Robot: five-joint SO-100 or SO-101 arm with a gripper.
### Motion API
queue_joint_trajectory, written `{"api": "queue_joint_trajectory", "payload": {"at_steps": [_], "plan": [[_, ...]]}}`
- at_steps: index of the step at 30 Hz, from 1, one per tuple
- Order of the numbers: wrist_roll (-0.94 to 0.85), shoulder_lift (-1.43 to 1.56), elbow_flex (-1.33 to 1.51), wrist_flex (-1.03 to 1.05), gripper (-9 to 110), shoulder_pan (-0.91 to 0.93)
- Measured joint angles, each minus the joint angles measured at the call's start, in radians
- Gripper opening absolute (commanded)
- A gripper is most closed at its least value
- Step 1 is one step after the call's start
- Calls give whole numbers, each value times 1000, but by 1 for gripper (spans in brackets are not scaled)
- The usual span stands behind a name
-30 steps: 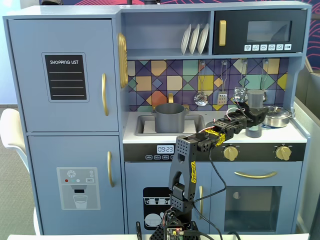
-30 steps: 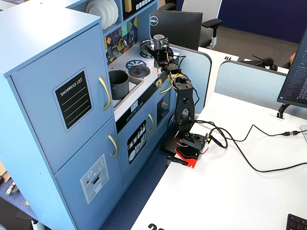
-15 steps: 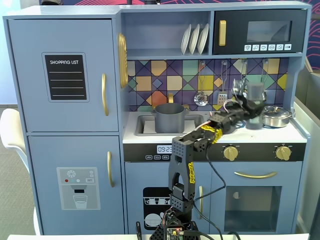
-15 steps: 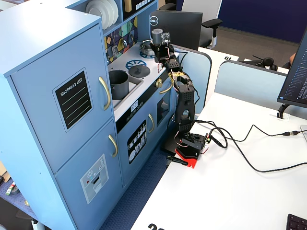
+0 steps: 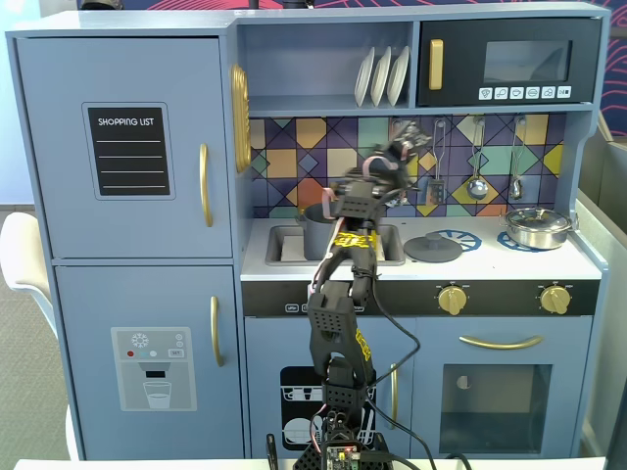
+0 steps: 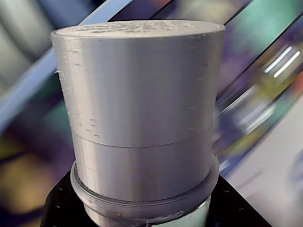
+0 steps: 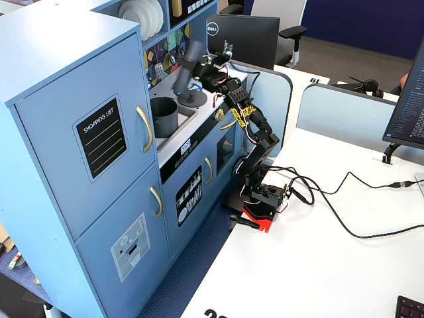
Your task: Put salt in the gray recipient
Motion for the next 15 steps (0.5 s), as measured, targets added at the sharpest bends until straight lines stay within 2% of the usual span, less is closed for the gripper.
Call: {"api": "queue_joint_trajectory", "payload": {"at_steps": [10, 15], "plan": [[719, 20, 0, 17, 0, -342], [996, -48, -26, 17, 0, -383]]}}
